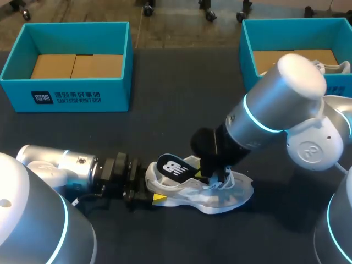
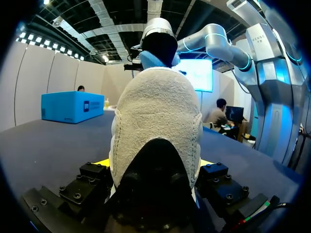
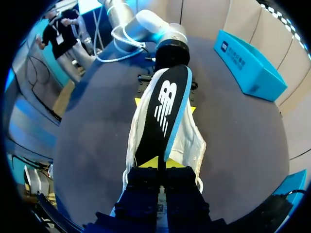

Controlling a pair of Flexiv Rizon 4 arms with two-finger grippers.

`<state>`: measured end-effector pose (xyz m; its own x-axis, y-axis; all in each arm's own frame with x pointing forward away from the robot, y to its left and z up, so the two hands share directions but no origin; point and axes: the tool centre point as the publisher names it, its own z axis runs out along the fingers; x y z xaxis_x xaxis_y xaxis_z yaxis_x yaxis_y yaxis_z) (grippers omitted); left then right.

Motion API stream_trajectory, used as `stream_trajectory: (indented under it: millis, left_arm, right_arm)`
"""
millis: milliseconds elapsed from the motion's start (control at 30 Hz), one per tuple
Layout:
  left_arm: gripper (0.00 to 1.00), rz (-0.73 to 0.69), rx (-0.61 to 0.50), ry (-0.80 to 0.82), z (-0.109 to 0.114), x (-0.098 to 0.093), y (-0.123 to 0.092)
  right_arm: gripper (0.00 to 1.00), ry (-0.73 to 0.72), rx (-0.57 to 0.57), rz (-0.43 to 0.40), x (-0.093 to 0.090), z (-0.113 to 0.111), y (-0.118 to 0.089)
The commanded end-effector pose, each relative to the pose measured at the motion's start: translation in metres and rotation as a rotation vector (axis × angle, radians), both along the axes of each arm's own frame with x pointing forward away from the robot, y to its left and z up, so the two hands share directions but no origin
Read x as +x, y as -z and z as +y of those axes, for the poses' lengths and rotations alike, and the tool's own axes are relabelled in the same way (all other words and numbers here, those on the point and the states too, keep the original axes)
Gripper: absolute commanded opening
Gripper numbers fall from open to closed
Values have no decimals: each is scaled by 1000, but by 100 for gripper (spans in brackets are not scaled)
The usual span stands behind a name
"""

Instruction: Take the shoe out of the shoebox, open the shoe tongue, remove and reinsert the insole, then place the shoe into the shoebox

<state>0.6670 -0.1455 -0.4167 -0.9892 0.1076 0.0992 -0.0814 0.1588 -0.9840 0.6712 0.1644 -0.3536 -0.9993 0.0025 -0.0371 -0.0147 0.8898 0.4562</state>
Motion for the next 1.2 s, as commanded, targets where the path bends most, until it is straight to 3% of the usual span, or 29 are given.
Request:
stream_trajectory:
  millis: [33, 633, 933, 967, 1033, 1067, 1100, 1200]
  left_arm:
    - [0, 0, -1, 0, -1, 1, 5]
    - [0, 0, -1, 0, -1, 1, 5]
    - [0, 0, -1, 0, -1, 1, 5]
    - [0, 0, -1, 0, -1, 1, 5]
    - [0, 0, -1, 0, -1, 1, 5]
    - [0, 0, -1, 0, -1, 1, 5]
    - [0, 0, -1, 0, -1, 1, 5]
    - [0, 0, -1, 0, -1, 1, 5]
  right_arm:
    - [0, -47, 7, 9, 2, -1, -6]
    - [0, -317, -42, 85, 15, 49, -12]
    - [2, -364, -30, 149, 13, 58, -8]
    - [12, -363, -38, 154, 13, 58, -8]
    - [44, -355, -40, 145, 12, 57, -12]
    - [89, -346, -44, 135, 11, 56, -15]
    - [100, -344, -45, 126, 11, 56, -17]
    - [95, -326, -54, 102, 9, 53, -28]
